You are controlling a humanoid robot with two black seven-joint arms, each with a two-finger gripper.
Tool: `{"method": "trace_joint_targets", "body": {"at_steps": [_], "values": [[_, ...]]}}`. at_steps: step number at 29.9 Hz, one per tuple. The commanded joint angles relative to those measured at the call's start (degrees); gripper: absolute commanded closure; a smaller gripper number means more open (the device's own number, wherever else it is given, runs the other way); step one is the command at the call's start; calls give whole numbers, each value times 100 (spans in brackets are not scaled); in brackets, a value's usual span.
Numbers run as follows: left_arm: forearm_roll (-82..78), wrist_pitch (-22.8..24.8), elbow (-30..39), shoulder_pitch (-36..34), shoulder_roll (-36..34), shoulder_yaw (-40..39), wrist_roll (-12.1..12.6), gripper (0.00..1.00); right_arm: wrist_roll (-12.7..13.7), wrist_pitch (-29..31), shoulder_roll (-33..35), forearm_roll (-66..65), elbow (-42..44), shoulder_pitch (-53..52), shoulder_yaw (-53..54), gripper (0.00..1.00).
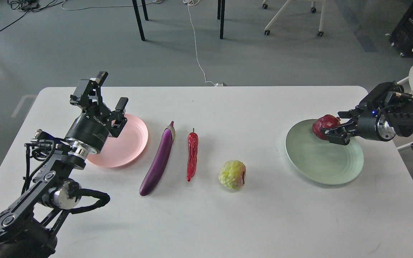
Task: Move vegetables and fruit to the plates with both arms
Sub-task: 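Carry the pomegranate to the green plate and release it, then move the right gripper to the yellow-green apple and grasp it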
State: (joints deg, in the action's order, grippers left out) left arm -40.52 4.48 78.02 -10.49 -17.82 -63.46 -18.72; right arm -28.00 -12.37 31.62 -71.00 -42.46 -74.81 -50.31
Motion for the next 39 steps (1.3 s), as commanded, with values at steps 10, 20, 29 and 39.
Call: {"method": "trace_joint_targets", "body": {"at_steps": [10, 20, 29, 39], "values": [[0, 0, -6, -6, -11, -9, -9, 2, 0, 24, 221, 25, -1684, -1130, 364, 1], [0, 0, 64, 12, -29, -9, 0, 2, 0, 16, -225, 403, -3348, -1537, 268, 1], [-9, 0, 91, 38, -99, -9, 0, 2, 0, -2, -1482, 438, -2847, -1527, -65, 2], [0, 0, 126, 56, -205, -35, -9, 2, 0, -2, -2406, 447, -2337, -1554, -576, 2]]}}
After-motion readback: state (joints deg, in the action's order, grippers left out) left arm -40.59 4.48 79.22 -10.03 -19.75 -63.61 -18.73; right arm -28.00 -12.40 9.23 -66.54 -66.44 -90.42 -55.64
